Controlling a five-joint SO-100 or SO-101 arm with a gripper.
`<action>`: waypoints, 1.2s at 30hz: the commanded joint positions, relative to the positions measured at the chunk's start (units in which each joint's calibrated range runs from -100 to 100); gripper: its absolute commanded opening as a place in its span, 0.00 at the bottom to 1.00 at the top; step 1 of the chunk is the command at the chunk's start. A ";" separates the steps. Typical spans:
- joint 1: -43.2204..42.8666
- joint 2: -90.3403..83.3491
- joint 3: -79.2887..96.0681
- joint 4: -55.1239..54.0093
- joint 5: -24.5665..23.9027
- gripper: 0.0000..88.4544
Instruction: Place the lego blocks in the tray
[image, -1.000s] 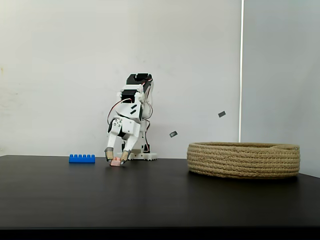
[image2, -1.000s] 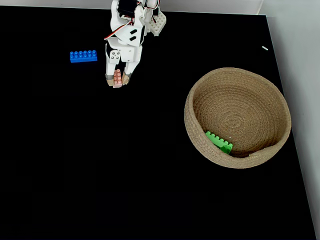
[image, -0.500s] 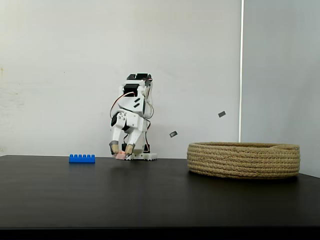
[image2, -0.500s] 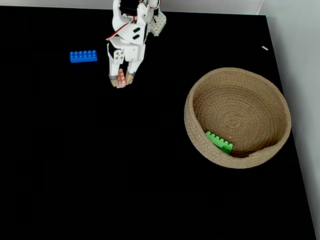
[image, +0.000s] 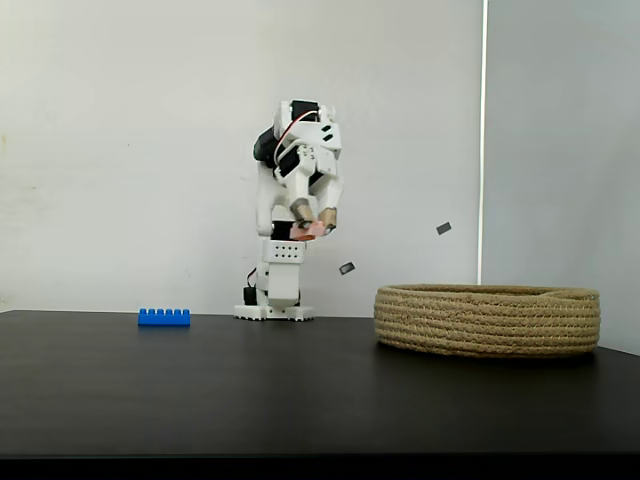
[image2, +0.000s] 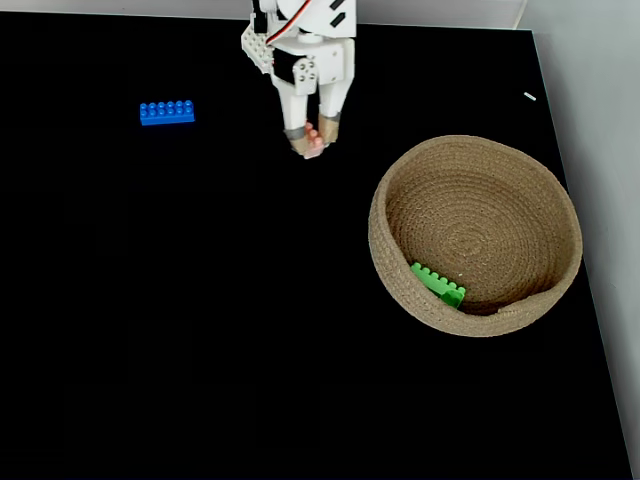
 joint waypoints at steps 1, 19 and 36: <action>-9.20 4.21 -13.91 0.66 1.17 0.00; -20.08 17.54 -14.91 -24.83 5.37 0.18; -9.20 14.10 -10.63 -4.25 14.21 0.35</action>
